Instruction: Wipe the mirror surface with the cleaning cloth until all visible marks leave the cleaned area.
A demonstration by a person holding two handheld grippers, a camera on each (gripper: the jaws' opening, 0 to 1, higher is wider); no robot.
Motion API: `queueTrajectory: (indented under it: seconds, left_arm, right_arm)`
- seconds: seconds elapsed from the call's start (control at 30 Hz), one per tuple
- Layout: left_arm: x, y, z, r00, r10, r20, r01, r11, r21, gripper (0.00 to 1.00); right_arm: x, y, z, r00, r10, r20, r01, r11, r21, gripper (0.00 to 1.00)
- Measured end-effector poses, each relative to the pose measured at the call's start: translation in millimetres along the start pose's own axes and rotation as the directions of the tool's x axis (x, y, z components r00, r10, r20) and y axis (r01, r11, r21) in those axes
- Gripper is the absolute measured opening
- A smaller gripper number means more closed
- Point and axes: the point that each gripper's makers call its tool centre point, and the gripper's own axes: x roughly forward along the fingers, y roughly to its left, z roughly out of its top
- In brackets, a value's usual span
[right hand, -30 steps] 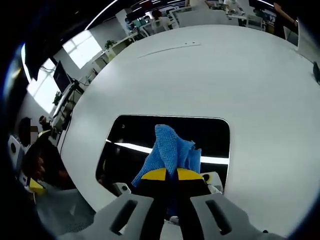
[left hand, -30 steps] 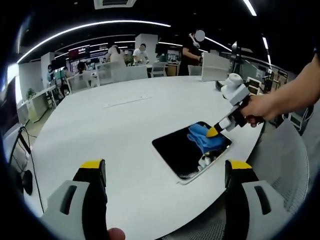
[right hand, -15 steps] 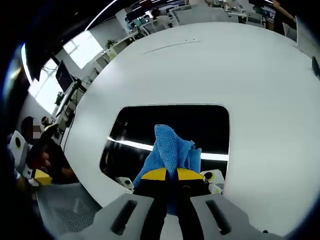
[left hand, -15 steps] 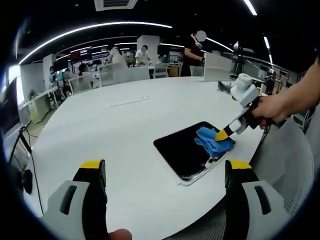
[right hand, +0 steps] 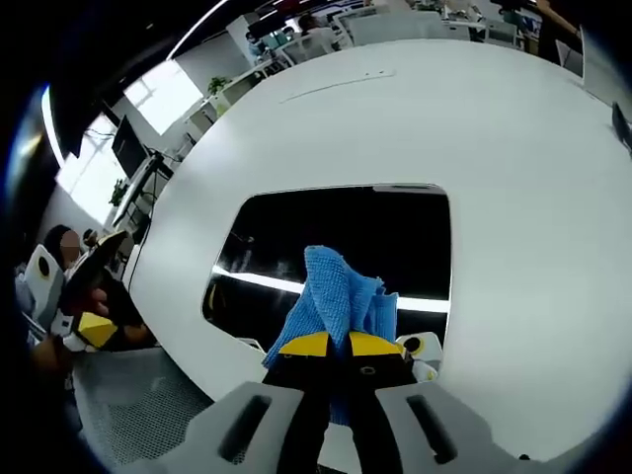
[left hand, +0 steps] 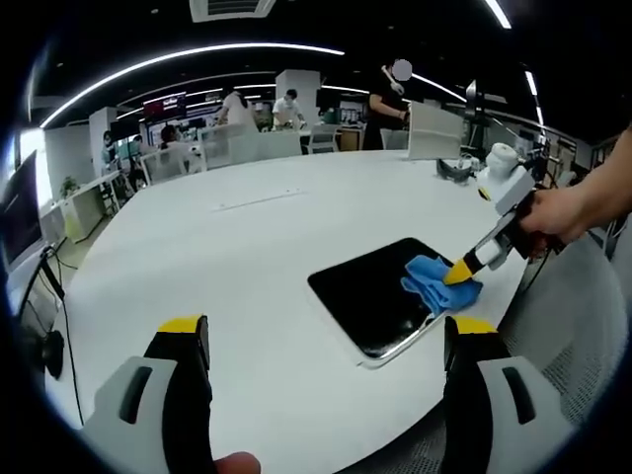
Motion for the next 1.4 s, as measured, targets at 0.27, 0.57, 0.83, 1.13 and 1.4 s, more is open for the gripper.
queueTrajectory:
  seconds: [0.27,0.57,0.83,1.13,1.4]
  left_arm:
    - [-1,-3.6,-0.8,1.0,-0.012,-0.01,0.012,1.0,0.028,0.99]
    - [8,1.7,-3.8,1.0,-0.008,-0.013,0.008,1.0,0.018,0.99]
    - [10,-2.9,-3.2,1.0,-0.029,-0.012,0.029,0.999,0.038,0.99]
    - [5,0.4,14.2,0.999,-0.032,0.004,0.032,0.999,0.042,0.99]
    - [-2,-7.8,30.3,0.998,-0.053,0.046,0.052,0.998,0.023,0.99]
  right_arm:
    - [-1,1,-3.0,1.0,0.0,-0.007,0.0,1.0,0.021,0.0]
    - [-1,3,-4.4,1.0,0.0,-0.012,0.0,1.0,0.023,0.0]
    - [-1,2,-4.4,1.0,0.01,-0.014,-0.01,1.0,0.0,0.0]
    - [-5,-4,-6.5,1.0,0.005,-0.014,-0.005,1.0,-0.002,0.0]
    - [-15,-19,-9.8,1.0,-0.002,-0.014,0.002,1.0,0.0,0.0]
